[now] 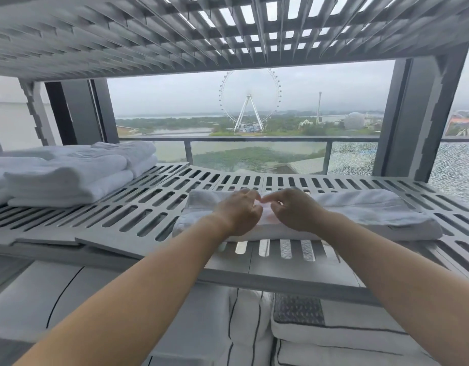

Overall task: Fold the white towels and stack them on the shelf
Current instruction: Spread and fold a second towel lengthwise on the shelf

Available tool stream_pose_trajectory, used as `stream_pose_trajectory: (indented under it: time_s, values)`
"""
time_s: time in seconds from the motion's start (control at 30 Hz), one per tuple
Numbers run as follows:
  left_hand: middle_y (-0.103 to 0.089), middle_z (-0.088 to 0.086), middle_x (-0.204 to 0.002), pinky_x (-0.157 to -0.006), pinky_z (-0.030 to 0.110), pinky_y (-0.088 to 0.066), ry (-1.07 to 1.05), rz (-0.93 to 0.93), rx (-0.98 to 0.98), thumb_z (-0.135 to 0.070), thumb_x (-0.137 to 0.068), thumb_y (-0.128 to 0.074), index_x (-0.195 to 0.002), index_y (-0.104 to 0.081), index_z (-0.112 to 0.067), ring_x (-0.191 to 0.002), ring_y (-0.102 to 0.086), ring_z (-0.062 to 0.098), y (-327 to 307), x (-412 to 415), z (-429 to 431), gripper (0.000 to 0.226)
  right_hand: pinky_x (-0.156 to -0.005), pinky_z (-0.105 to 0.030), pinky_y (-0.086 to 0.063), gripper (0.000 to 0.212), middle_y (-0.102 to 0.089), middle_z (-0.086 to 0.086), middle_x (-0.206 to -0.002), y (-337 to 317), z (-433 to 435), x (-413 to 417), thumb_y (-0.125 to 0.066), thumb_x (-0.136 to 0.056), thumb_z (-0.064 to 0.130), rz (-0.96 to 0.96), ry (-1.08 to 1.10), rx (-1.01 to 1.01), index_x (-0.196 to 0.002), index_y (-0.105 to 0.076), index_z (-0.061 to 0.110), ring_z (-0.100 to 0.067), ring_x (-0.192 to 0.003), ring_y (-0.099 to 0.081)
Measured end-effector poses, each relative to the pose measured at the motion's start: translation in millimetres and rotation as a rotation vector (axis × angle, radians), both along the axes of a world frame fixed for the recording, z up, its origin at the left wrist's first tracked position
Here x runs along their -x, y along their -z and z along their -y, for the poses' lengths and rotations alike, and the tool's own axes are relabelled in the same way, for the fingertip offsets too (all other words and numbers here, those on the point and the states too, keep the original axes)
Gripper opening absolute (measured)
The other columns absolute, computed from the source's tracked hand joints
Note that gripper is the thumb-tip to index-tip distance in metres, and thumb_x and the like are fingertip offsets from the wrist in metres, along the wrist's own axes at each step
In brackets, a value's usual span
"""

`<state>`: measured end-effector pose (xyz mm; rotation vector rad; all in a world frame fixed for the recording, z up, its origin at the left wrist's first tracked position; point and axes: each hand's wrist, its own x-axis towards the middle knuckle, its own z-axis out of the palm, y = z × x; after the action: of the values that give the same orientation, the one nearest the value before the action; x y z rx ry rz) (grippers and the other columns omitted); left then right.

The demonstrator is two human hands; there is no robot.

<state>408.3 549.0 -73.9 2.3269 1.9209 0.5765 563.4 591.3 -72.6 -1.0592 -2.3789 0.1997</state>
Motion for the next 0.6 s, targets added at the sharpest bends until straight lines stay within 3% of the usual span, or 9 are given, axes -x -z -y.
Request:
stream_pose_trajectory:
  time_s: [0.07, 0.17, 0.3, 0.5, 0.6]
  values:
    - [-0.022, 0.006, -0.154, -0.114, 0.043, -0.016, -0.046, -0.020, 0.134, -0.034, -0.095, -0.026, -0.144, -0.023, -0.014, -0.140, -0.019, 0.020, 2.5, -2.1, -7.9, 0.053, -0.105, -0.029, -0.028, 0.042, -0.044, -0.008, -0.142, 0.9, -12.8, 13.9, -0.037, -0.091, 0.016, 0.048, 0.041, 0.104, -0.131, -0.049, 0.014, -0.020, -0.130, -0.039]
    - [0.005, -0.001, -0.157, -0.113, 0.053, 0.005, -0.198, -0.193, 0.244, -0.060, -0.091, -0.013, -0.148, -0.002, -0.027, -0.143, 0.004, 0.020, 18.8, 12.5, -10.1, 0.066, -0.112, -0.046, -0.006, 0.053, -0.010, 0.000, -0.156, 16.5, -25.7, 21.6, -0.027, -0.096, 0.039, 0.282, 0.152, 0.246, -0.145, -0.017, 0.023, -0.018, -0.142, -0.009]
    - [0.010, -0.003, -0.156, -0.104, 0.064, 0.011, -0.346, -0.257, 0.268, -0.084, -0.071, -0.001, -0.142, 0.005, -0.046, -0.142, 0.010, 0.031, 25.2, 23.8, -4.0, 0.081, -0.103, -0.064, 0.012, 0.060, 0.004, 0.012, -0.155, 30.6, -28.0, 20.0, -0.012, -0.089, 0.059, 0.410, 0.225, 0.240, -0.144, -0.003, 0.038, -0.018, -0.142, 0.005]
    - [0.011, 0.002, -0.156, -0.102, 0.066, 0.013, -0.359, -0.284, 0.297, -0.081, -0.074, 0.000, -0.143, 0.006, -0.043, -0.141, 0.010, 0.035, 17.3, 18.8, -7.4, 0.080, -0.103, -0.067, 0.012, 0.063, 0.004, 0.011, -0.155, 28.4, -21.0, 21.6, -0.010, -0.086, 0.065, 0.426, 0.244, 0.219, -0.144, -0.002, 0.041, -0.020, -0.142, 0.006]
    - [0.006, 0.000, -0.157, -0.108, 0.057, 0.012, -0.306, -0.268, 0.192, -0.051, -0.092, -0.011, -0.147, 0.000, -0.029, -0.143, 0.008, 0.023, 16.2, 16.6, -13.8, 0.061, -0.104, -0.063, 0.011, 0.061, 0.003, 0.011, -0.155, 28.2, -18.9, 19.9, -0.012, -0.087, 0.065, 0.405, 0.200, 0.218, -0.143, -0.005, 0.043, -0.020, -0.142, 0.005]
